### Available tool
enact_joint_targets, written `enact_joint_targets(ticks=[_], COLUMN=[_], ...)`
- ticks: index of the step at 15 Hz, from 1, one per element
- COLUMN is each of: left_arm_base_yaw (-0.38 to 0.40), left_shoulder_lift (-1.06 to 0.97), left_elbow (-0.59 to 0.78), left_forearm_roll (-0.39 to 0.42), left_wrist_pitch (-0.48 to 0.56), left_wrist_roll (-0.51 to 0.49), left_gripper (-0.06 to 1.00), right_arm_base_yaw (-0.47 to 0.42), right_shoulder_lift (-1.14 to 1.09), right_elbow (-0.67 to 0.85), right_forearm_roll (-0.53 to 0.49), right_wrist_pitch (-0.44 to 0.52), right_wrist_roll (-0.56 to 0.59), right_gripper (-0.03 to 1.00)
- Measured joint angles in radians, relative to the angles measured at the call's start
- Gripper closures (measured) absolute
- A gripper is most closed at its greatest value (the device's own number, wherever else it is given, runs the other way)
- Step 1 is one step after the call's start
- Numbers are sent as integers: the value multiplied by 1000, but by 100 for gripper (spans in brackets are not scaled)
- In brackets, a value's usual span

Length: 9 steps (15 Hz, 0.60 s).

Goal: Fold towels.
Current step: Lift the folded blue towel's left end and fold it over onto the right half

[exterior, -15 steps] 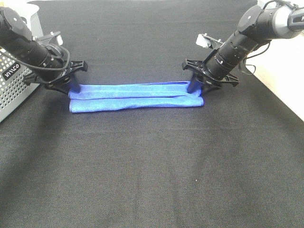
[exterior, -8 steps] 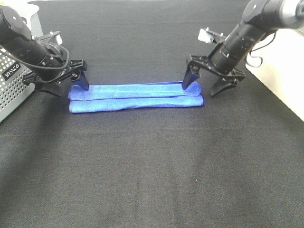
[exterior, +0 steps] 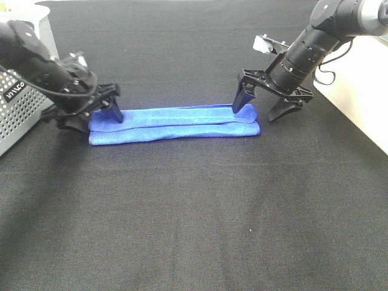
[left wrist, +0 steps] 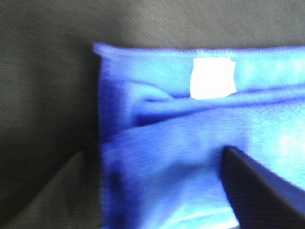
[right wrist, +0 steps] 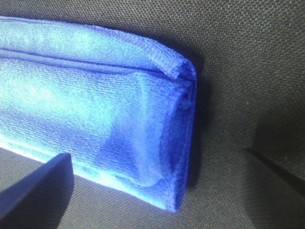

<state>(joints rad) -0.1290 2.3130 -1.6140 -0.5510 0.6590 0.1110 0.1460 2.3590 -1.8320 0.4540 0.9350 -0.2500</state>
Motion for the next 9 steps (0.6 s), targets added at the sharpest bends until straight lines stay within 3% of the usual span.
enact_joint_targets(ticks=[1,2,3,4,6,9], left_arm_base_yaw=[-4,-6,-6,-6,-6,-7], left_shoulder_lift=[2,6,8,8,3,-74], left_elbow=[0,0,0,0,0,0], left_forearm_roll=[-2,-2,2,12,48,286], left_wrist_pitch=[-1,0,1,1,13,73], left_wrist_roll=[-2,-4,-5,-5,-15,-136], left_gripper=[37,56,83,88,88,88], right_arm_base_yaw=[0,0,0,0,0,0], right_shoulder_lift=[0,0,0,0,0,0], right_elbow=[0,0,0,0,0,0], right_forearm_roll=[0,0,0,0,0,-2], right_wrist_pitch=[-1,-1,-1,-1,1,27], right_wrist_roll=[0,0,0,0,0,1], right_gripper=[11,11,11,11,11,11])
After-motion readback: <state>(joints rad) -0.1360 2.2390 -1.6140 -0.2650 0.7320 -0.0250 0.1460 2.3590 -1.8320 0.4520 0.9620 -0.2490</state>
